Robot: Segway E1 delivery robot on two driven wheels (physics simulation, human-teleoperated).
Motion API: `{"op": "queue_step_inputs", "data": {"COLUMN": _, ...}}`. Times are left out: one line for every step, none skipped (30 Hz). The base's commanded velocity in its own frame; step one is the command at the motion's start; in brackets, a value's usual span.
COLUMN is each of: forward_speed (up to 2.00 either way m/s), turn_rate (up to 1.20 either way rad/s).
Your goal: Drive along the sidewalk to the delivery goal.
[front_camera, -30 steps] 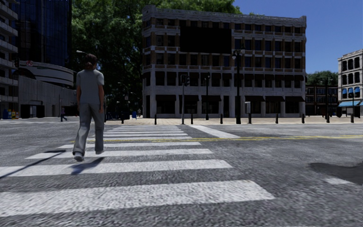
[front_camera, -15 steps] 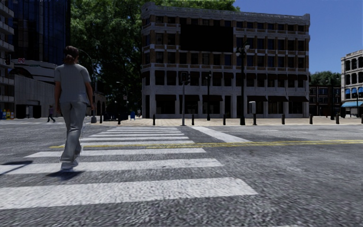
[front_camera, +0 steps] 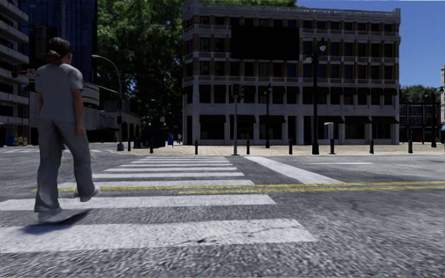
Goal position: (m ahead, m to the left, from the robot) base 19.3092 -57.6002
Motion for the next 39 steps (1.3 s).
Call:
{"op": "queue_step_inputs", "data": {"forward_speed": 2.00, "turn_rate": 0.27}}
{"op": "queue_step_inputs", "data": {"forward_speed": 2.00, "turn_rate": 0.27}}
{"op": "queue_step_inputs", "data": {"forward_speed": 2.00, "turn_rate": 0.27}}
{"op": "queue_step_inputs", "data": {"forward_speed": 2.00, "turn_rate": 0.27}}
{"op": "queue_step_inputs", "data": {"forward_speed": 2.00, "turn_rate": 0.27}}
{"op": "queue_step_inputs", "data": {"forward_speed": 2.00, "turn_rate": 0.27}}
{"op": "queue_step_inputs", "data": {"forward_speed": 2.00, "turn_rate": 0.27}}
{"op": "queue_step_inputs", "data": {"forward_speed": 2.00, "turn_rate": 0.21}}
{"op": "queue_step_inputs", "data": {"forward_speed": 2.00, "turn_rate": 0.10}}
{"op": "queue_step_inputs", "data": {"forward_speed": 2.00, "turn_rate": 0.10}}
{"op": "queue_step_inputs", "data": {"forward_speed": 2.00, "turn_rate": 0.00}}
{"op": "queue_step_inputs", "data": {"forward_speed": 2.00, "turn_rate": 0.00}}
{"op": "queue_step_inputs", "data": {"forward_speed": 2.00, "turn_rate": 0.00}}
{"op": "queue_step_inputs", "data": {"forward_speed": 2.00, "turn_rate": 0.00}}
{"op": "queue_step_inputs", "data": {"forward_speed": 2.00, "turn_rate": 0.00}}
{"op": "queue_step_inputs", "data": {"forward_speed": 2.00, "turn_rate": 0.00}}
{"op": "queue_step_inputs", "data": {"forward_speed": 2.00, "turn_rate": 0.00}}
{"op": "queue_step_inputs", "data": {"forward_speed": 2.00, "turn_rate": 0.00}}
{"op": "queue_step_inputs", "data": {"forward_speed": 2.00, "turn_rate": 0.00}}
{"op": "queue_step_inputs", "data": {"forward_speed": 2.00, "turn_rate": 0.00}}
{"op": "queue_step_inputs", "data": {"forward_speed": 2.00, "turn_rate": 0.00}}
{"op": "queue_step_inputs", "data": {"forward_speed": 2.00, "turn_rate": 0.00}}
{"op": "queue_step_inputs", "data": {"forward_speed": 2.00, "turn_rate": 0.00}}
{"op": "queue_step_inputs", "data": {"forward_speed": 2.00, "turn_rate": 0.00}}
{"op": "queue_step_inputs", "data": {"forward_speed": 2.00, "turn_rate": 0.00}}
{"op": "queue_step_inputs", "data": {"forward_speed": 2.00, "turn_rate": 0.00}}
{"op": "queue_step_inputs", "data": {"forward_speed": 2.00, "turn_rate": 0.00}}
{"op": "queue_step_inputs", "data": {"forward_speed": 2.00, "turn_rate": 0.00}}
{"op": "queue_step_inputs", "data": {"forward_speed": 2.00, "turn_rate": 0.05}}
{"op": "queue_step_inputs", "data": {"forward_speed": 2.00, "turn_rate": 0.09}}
{"op": "queue_step_inputs", "data": {"forward_speed": 2.00, "turn_rate": 0.10}}
{"op": "queue_step_inputs", "data": {"forward_speed": 2.00, "turn_rate": 0.12}}
{"op": "queue_step_inputs", "data": {"forward_speed": 2.00, "turn_rate": 0.12}}
{"op": "queue_step_inputs", "data": {"forward_speed": 2.00, "turn_rate": 0.12}}
{"op": "queue_step_inputs", "data": {"forward_speed": 2.00, "turn_rate": 0.15}}
{"op": "queue_step_inputs", "data": {"forward_speed": 2.00, "turn_rate": 0.18}}
{"op": "queue_step_inputs", "data": {"forward_speed": 2.00, "turn_rate": 0.19}}
{"op": "queue_step_inputs", "data": {"forward_speed": 2.00, "turn_rate": 0.19}}
{"op": "queue_step_inputs", "data": {"forward_speed": 2.00, "turn_rate": 0.19}}
